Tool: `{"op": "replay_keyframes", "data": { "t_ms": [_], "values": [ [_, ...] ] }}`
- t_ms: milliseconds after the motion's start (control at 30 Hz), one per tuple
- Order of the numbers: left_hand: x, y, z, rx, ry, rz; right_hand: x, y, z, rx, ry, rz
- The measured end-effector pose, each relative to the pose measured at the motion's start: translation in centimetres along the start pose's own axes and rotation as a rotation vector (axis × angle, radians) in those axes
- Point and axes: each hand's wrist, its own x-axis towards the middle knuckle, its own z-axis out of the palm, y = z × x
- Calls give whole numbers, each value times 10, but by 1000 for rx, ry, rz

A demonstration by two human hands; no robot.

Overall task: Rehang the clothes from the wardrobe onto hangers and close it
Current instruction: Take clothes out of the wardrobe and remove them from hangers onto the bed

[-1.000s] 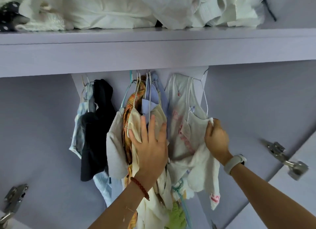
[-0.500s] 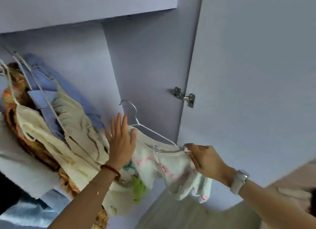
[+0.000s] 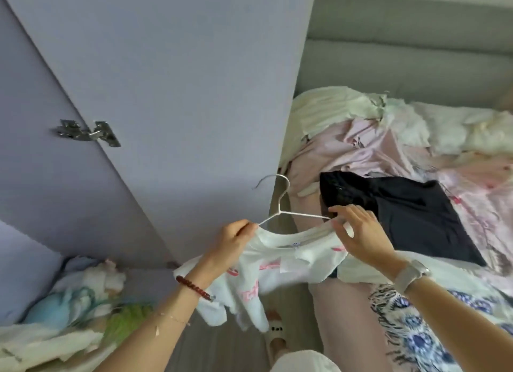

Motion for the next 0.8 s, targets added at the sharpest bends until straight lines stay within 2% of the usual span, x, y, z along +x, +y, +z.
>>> {"op": "replay_keyframes", "data": {
  "t_ms": [67,233,367,467,567,700,800],
  "values": [
    [15,15,22,-19,-120,9,-16,22,-11,-2,44,71],
    [70,53,86,37,-264,69,-44,86,-37,-96,120,174],
    [138,81,155,156,-273,167,-40,152,-52,-185,139,268],
    [202,97,204,309,-178,230,-12,202,-52,-197,196,291],
    [262,107,238,416,53,249,35,242,-39,-105,242,320],
    [322,121,247,464,376,314,107,267,-15,73,278,351],
    [358,131,238,483,504,281,167,270,-5,221,316,341]
  ]
}}
